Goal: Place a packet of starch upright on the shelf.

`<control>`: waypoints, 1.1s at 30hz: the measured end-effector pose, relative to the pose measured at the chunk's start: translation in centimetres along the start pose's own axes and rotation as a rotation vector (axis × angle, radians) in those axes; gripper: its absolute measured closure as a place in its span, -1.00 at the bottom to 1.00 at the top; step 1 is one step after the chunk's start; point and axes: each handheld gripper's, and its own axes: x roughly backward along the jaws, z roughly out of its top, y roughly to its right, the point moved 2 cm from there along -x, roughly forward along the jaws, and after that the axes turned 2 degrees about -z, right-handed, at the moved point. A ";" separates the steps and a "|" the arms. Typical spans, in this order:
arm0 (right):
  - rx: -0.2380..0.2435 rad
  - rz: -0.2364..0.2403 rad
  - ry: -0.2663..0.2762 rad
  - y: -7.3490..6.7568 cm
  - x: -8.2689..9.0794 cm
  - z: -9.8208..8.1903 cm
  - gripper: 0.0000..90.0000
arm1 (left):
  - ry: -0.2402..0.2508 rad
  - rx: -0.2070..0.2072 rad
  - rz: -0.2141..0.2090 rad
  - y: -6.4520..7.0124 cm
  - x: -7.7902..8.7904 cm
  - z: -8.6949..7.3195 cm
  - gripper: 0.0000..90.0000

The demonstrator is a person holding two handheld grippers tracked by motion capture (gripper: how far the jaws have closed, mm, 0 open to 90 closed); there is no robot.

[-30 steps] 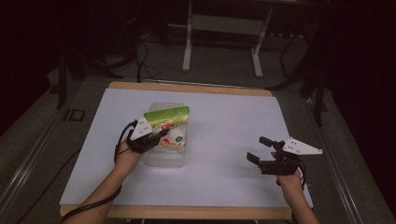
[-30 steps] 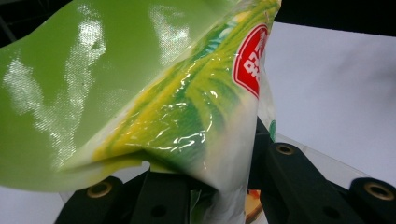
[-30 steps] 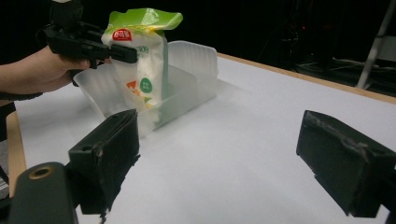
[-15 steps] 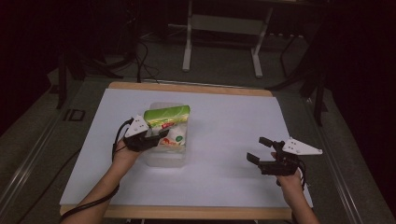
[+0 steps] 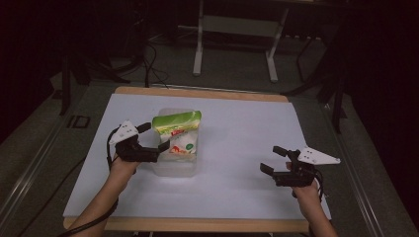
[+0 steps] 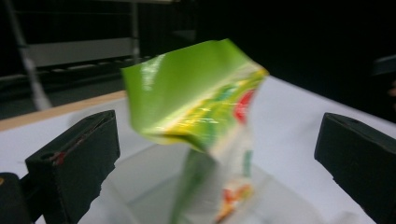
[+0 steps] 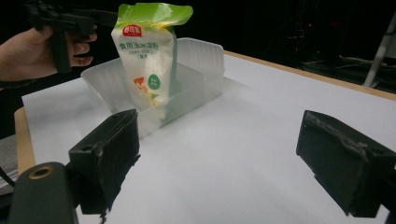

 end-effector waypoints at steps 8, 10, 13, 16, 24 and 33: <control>0.005 0.007 -0.003 -0.3 0.1 0.1 -0.71 | -0.030 -0.030 0.005 2.0 1.7 -0.4 -0.99; 0.003 0.008 -0.002 -0.4 0.2 0.1 -0.71 | -0.027 -0.029 0.007 2.5 2.1 -0.6 -0.99; 0.008 0.009 -0.001 -0.5 0.3 0.2 -0.71 | -0.013 -0.015 0.006 3.2 2.6 -0.8 -0.99; 0.007 0.013 -0.002 -0.7 0.4 0.2 -0.71 | -0.006 -0.011 -0.010 4.1 3.0 -0.8 -0.99; 0.007 0.022 -0.006 -1.2 0.9 -0.2 -0.71 | 0.015 -0.023 -0.057 6.2 3.5 -0.6 -0.99; 0.005 0.028 -0.004 -1.4 1.2 -0.7 -0.71 | 0.010 -0.042 -0.138 8.5 3.0 -0.9 -0.99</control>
